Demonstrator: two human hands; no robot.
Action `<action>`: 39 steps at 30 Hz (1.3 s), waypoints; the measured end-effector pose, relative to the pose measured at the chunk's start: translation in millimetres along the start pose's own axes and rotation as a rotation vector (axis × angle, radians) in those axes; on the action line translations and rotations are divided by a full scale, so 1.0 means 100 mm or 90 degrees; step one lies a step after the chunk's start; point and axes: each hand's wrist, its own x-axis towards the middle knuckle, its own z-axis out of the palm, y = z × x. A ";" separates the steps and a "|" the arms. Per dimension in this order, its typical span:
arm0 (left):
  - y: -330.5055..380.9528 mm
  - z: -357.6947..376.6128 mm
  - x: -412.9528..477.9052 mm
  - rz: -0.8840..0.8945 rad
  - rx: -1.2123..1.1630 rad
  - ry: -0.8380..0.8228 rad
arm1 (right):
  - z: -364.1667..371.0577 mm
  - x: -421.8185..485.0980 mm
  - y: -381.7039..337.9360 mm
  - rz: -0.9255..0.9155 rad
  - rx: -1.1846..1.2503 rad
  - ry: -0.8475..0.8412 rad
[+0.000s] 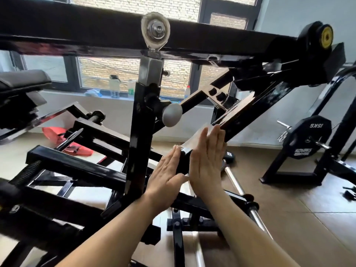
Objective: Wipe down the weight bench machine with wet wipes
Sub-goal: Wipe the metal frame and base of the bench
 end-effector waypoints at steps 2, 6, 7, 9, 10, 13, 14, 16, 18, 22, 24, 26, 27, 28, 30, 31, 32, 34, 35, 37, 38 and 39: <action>-0.01 -0.02 -0.01 -0.003 -0.037 -0.003 | -0.14 0.13 0.24 -0.051 -0.043 0.008; 0.01 -0.01 -0.03 0.021 -0.007 -0.008 | -0.31 0.44 0.38 0.024 -0.054 0.064; 0.01 0.00 -0.04 0.027 -0.001 -0.007 | -0.26 0.39 0.32 0.043 -0.042 0.066; 0.02 -0.02 -0.04 0.027 0.003 -0.003 | -0.05 0.14 0.22 0.049 -0.031 0.044; 0.02 -0.03 -0.04 0.025 0.004 -0.004 | 0.09 -0.04 0.17 0.040 -0.048 0.018; 0.04 -0.04 -0.16 0.038 0.024 -0.015 | 0.37 -0.60 0.05 -0.041 -0.136 -0.114; 0.02 -0.01 -0.25 0.040 0.008 -0.023 | 0.37 -0.69 0.05 -0.070 -0.143 -0.132; -0.05 0.06 -0.51 0.027 -0.066 -0.035 | 0.24 -0.67 0.05 -0.138 -0.139 -0.126; -0.16 0.11 -0.81 0.013 -0.125 -0.025 | 0.05 -0.48 0.04 -0.186 -0.112 -0.103; -0.26 0.11 -1.17 0.013 -0.123 0.021 | 0.02 -0.28 -0.03 -0.187 -0.119 -0.098; -0.31 0.11 -1.28 0.029 -0.115 0.044 | 0.19 -0.49 -0.04 -0.212 -0.137 -0.108; -0.41 0.10 -1.40 0.028 -0.103 0.043 | 0.41 -0.77 -0.05 -0.259 -0.151 -0.129; -0.48 0.10 -1.45 0.018 -0.099 0.042 | 0.49 -0.89 -0.07 -0.286 -0.164 -0.148; -0.55 0.09 -1.50 0.009 -0.096 0.045 | 0.55 -0.98 -0.08 -0.316 -0.181 -0.169; -0.68 0.05 -1.57 -0.006 -0.085 0.063 | 0.55 -1.01 -0.08 -0.380 -0.214 -0.203; -0.74 0.03 -1.60 -0.012 -0.077 0.076 | 0.51 -0.96 -0.05 -0.406 -0.224 -0.202; -0.78 0.00 -1.62 -0.019 -0.069 0.091 | 0.44 -0.87 -0.02 -0.420 -0.226 -0.183; -0.86 -0.05 -1.66 -0.048 -0.081 0.117 | 0.29 -0.66 0.04 -0.378 -0.208 -0.128; -0.89 -0.06 -1.67 -0.069 -0.098 0.124 | 0.24 -0.59 0.05 -0.335 -0.192 -0.110; -0.95 -0.05 -1.68 -0.112 -0.129 0.129 | 0.23 -0.60 0.01 -0.292 -0.176 -0.100; -0.98 -0.03 -1.70 -0.127 -0.136 0.129 | 0.28 -0.67 -0.03 -0.307 -0.176 -0.114; -1.00 -0.01 -1.72 -0.133 -0.140 0.128 | 0.34 -0.76 -0.07 -0.337 -0.178 -0.135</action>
